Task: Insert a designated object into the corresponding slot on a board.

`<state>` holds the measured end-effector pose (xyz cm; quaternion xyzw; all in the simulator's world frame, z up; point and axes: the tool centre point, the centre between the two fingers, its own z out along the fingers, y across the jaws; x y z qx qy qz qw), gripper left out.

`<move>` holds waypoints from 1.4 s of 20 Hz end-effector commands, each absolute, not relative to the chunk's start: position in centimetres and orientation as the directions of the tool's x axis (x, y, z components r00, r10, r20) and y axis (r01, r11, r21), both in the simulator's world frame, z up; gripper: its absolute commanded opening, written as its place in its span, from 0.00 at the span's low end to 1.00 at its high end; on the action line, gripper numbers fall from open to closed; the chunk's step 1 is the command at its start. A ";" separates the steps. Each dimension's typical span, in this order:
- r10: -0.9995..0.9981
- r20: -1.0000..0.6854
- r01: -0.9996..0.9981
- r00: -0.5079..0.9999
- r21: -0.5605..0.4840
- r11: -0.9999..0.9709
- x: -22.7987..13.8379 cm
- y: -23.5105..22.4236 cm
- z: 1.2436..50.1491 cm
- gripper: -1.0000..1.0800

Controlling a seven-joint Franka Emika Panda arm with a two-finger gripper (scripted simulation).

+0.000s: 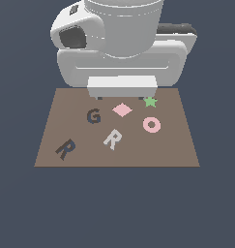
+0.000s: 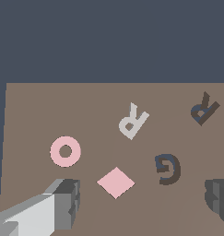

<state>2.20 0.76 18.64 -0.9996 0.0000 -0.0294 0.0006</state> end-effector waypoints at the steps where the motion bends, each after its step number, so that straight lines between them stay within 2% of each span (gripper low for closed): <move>1: -0.027 0.056 -0.027 0.998 -0.002 -1.000 2.4 0.8 18.0 0.96; 10: -0.209 0.040 -0.209 0.977 -0.003 -0.978 4.0 0.6 14.0 0.96; 19: -0.448 0.016 -0.448 0.894 -0.001 -0.894 6.0 -0.1 8.5 0.96; 28: -0.576 0.002 -0.576 0.817 0.000 -0.817 7.1 -0.8 5.4 0.96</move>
